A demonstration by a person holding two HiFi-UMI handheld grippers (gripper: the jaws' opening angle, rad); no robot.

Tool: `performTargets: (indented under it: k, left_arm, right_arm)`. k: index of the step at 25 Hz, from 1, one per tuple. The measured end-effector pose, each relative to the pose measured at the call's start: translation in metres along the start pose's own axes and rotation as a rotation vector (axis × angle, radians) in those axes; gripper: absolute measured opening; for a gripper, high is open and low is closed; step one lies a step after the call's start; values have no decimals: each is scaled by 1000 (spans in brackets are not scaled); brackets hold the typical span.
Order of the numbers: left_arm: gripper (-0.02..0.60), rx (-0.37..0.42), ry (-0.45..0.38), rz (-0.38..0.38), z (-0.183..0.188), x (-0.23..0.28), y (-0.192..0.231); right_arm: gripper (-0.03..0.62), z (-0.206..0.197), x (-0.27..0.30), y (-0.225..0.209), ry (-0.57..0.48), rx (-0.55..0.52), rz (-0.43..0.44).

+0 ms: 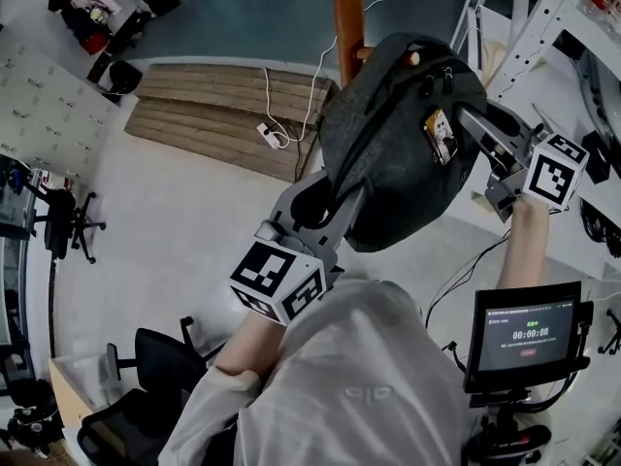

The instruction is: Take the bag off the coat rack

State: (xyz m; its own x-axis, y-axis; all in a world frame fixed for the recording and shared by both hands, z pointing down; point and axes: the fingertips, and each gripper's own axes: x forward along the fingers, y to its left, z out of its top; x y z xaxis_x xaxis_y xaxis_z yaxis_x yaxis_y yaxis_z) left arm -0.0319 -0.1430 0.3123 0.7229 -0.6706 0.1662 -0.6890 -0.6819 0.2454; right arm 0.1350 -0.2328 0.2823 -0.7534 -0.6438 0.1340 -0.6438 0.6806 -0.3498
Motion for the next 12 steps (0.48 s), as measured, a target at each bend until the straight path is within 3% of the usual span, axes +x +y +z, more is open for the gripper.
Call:
performTargets:
  k: [7, 12]
  left_arm:
    - [110, 17, 7, -77, 12, -21, -24]
    - [110, 37, 28, -139, 13, -10, -34]
  right_arm:
    - [112, 7, -31, 29, -32, 1, -51]
    - [112, 9, -53, 24, -69, 12, -98]
